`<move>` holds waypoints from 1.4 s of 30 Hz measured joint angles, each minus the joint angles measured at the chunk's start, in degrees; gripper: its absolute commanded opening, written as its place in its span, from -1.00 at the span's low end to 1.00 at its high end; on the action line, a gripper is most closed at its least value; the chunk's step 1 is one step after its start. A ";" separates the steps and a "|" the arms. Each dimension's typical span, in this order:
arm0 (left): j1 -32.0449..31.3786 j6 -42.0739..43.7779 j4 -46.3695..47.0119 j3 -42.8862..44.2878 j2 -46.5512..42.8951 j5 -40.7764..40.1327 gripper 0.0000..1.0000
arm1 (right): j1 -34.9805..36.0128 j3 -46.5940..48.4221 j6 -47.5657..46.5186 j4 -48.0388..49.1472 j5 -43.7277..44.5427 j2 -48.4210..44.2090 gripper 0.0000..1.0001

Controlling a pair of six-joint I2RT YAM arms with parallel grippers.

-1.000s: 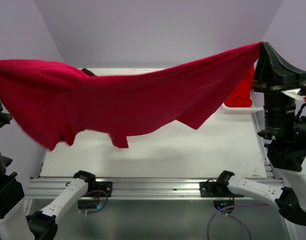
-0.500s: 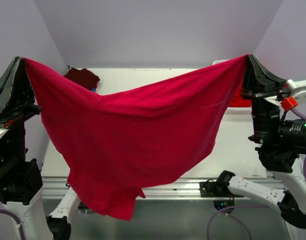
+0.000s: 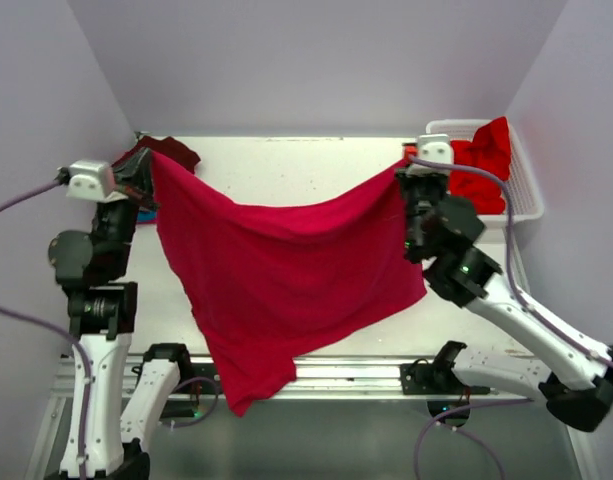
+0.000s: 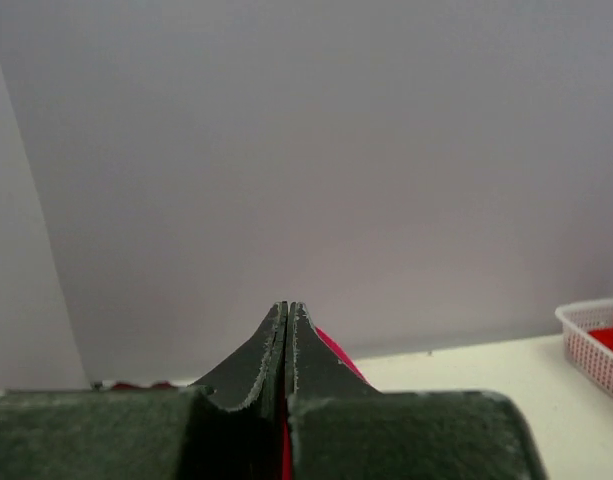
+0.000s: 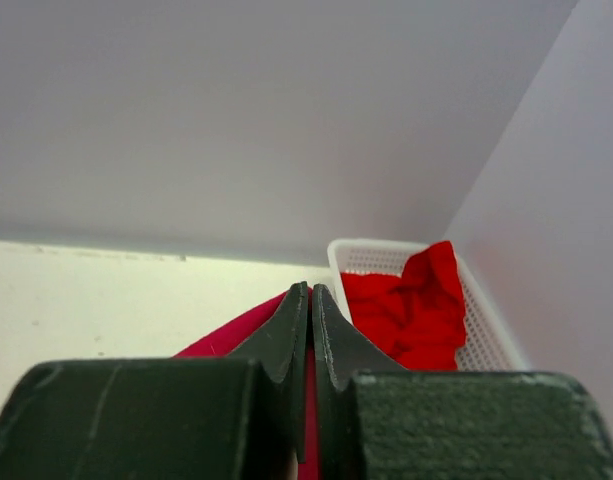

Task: Fold and stack the t-shirts
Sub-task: Flatten the tshirt out, then fold the tshirt

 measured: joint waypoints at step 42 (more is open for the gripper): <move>-5.97 0.02 15.67 17.35 68.19 -3.69 -1.00 | -35.69 27.12 22.21 -11.10 0.28 63.32 -1.00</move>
